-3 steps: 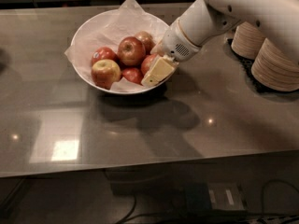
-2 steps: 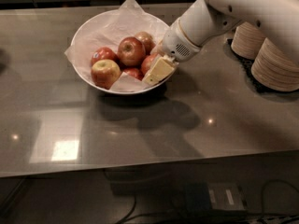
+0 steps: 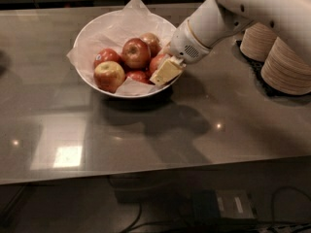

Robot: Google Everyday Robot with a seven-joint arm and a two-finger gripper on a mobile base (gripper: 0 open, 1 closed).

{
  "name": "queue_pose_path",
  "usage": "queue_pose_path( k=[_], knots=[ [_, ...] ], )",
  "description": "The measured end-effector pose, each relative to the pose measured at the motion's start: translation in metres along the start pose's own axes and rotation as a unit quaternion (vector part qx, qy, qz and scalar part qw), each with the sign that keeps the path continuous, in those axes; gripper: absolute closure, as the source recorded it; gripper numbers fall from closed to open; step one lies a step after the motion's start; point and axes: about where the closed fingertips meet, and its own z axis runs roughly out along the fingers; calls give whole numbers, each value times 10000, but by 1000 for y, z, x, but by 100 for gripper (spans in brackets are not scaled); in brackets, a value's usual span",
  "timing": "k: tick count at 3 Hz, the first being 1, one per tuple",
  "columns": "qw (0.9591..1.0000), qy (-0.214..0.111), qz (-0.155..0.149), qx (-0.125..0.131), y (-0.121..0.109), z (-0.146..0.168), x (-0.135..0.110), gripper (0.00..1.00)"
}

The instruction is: Pick apple from white bowl

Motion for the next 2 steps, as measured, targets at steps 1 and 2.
queue_pose_path(
  k=[1, 2],
  knots=[
    [9998, -189, 12, -28, 0, -7, -6, 100],
    [9983, -540, -111, -189, 3, -19, -26, 100]
  ],
)
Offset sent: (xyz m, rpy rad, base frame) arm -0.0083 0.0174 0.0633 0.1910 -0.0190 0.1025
